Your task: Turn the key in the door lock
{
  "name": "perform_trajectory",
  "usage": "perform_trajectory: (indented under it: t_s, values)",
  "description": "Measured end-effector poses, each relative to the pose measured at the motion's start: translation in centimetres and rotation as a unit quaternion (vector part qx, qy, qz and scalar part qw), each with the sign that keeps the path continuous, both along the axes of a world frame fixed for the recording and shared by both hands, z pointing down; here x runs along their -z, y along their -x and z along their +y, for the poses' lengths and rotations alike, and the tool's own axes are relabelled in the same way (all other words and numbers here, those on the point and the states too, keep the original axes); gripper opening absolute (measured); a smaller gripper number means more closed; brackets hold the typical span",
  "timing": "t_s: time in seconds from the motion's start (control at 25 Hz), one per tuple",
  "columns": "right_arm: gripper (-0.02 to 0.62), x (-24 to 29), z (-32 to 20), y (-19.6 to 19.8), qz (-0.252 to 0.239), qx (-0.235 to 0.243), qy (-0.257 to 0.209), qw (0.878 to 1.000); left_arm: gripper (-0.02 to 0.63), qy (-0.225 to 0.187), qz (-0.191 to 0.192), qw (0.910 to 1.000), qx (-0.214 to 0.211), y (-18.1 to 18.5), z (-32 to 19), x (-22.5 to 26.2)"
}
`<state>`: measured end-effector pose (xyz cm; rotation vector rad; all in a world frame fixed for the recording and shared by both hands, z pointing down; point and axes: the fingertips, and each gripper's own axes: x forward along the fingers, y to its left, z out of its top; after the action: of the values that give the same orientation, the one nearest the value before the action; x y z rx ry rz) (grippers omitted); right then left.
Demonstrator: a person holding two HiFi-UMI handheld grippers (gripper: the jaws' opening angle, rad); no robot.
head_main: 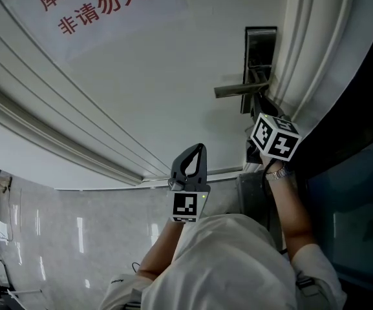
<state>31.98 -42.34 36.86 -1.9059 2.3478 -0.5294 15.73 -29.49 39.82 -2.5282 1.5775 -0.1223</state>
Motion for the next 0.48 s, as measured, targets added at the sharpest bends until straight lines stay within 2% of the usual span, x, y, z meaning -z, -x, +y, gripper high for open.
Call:
perform_trajectory:
  t_s: [0.12, 0.24, 0.4, 0.48]
  values:
    - [0.015, -0.10, -0.03, -0.20, -0.082, -0.004, 0.012, 0.997, 0.009, -0.004, -0.003, 1.0000, -0.002, -0.12, 0.00, 0.01]
    - [0.015, -0.21, -0.01, -0.42, -0.153, -0.005, 0.021, 0.988, 0.008, 0.002, -0.001, 1.0000, 0.000, -0.09, 0.05, -0.12]
    - [0.015, -0.17, -0.01, -0.44, -0.210, -0.003, 0.027, 0.977, 0.009, 0.004, 0.000, 1.0000, 0.005, 0.14, 0.08, -0.27]
    - [0.015, -0.22, 0.01, -0.49, -0.249, -0.007, 0.030, 0.968, 0.009, 0.006, 0.000, 1.0000, 0.006, 0.18, 0.13, -0.35]
